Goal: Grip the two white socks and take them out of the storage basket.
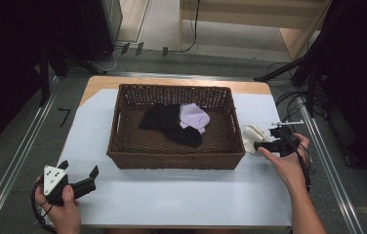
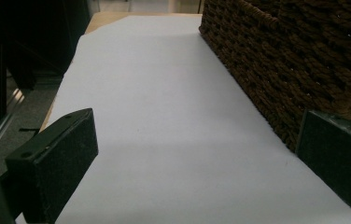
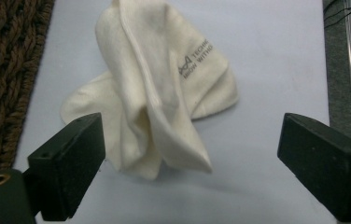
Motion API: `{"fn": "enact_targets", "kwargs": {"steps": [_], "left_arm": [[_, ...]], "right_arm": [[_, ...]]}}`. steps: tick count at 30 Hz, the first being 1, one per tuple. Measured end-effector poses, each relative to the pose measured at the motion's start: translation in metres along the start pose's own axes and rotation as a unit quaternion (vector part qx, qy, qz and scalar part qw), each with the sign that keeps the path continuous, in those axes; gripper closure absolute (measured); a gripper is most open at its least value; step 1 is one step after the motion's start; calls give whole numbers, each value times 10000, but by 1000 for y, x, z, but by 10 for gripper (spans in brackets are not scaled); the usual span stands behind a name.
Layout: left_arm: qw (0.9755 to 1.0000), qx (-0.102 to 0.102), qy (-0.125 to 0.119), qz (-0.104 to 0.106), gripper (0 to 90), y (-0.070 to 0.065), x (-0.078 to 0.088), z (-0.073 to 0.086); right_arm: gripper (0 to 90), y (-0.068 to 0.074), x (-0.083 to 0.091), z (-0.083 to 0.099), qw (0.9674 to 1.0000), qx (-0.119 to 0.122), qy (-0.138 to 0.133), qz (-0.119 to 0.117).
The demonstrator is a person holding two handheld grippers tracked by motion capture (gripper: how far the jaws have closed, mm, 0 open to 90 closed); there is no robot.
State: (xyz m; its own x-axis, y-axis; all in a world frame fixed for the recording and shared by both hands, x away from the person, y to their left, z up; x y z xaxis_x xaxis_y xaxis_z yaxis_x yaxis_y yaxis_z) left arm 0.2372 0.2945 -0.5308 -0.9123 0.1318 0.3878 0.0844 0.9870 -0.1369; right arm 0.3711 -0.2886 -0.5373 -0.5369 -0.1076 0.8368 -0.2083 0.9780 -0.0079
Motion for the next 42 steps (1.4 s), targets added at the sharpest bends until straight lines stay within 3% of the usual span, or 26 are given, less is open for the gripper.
{"fn": "enact_targets", "kwargs": {"steps": [1,5,9,16,24,32,42], "left_arm": [[10000,-1,-1,4,0,0,0,0],[10000,-4,-2,5,0,0,0,0],[10000,0,-18,11,0,0,1,0],[10000,-43,-11,37,0,0,1,0],[10000,-31,-5,54,0,-1,1,0],[10000,-29,-3,75,0,-1,1,0],[10000,-39,5,82,0,-1,1,0]], "right_arm": [[46,1,3,4,9995,-56,-218,-226],[32,1,11,16,9972,-57,-656,-363],[31,-3,17,30,9947,-258,-959,-268],[26,-7,29,48,9873,-467,-1473,-355],[28,-9,40,68,9794,-662,-1828,-549],[28,-9,48,84,9742,-488,-2121,-601],[37,-24,61,108,9713,-593,-2236,-547]]}}
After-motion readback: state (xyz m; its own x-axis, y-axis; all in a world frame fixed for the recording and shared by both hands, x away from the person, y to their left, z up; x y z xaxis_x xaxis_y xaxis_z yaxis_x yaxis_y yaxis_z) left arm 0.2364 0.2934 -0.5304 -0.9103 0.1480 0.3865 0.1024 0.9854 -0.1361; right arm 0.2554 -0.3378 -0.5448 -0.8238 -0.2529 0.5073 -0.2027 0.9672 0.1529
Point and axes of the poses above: each handheld gripper's, and its own axes: x roughly backward along the jaws, z roughly out of its underside, y roughly to its left, the point moved 7 cm from there along -x, roughly forward along the jaws, and after that the axes turned 6 degrees about x, right-handed, at the moved point
